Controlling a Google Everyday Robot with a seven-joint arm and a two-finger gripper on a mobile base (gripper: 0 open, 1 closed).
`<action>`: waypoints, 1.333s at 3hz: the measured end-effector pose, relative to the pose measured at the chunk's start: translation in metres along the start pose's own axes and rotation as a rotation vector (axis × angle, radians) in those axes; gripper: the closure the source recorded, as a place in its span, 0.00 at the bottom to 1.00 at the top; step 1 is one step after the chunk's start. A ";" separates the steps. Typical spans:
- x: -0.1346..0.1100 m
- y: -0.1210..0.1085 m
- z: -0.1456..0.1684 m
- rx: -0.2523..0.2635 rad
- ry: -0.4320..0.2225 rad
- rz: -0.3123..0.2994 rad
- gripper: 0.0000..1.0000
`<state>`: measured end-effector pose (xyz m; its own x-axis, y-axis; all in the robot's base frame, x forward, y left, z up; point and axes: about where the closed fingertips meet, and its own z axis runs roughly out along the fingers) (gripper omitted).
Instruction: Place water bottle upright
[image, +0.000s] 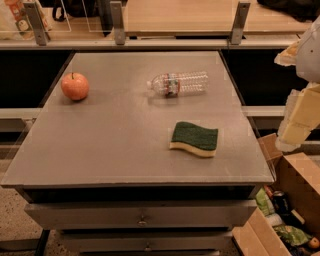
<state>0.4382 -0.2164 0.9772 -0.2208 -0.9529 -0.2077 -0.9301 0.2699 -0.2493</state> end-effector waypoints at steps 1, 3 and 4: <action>0.000 0.000 0.000 0.000 0.000 0.000 0.00; -0.084 -0.026 0.004 0.029 -0.014 -0.219 0.00; -0.084 -0.025 0.005 0.028 -0.016 -0.217 0.00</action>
Offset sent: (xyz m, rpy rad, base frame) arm 0.1121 0.1598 0.0371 -0.1947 -0.0877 0.5414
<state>0.4814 -0.1426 0.9960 -0.0110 -0.9869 -0.1611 -0.9469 0.0620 -0.3156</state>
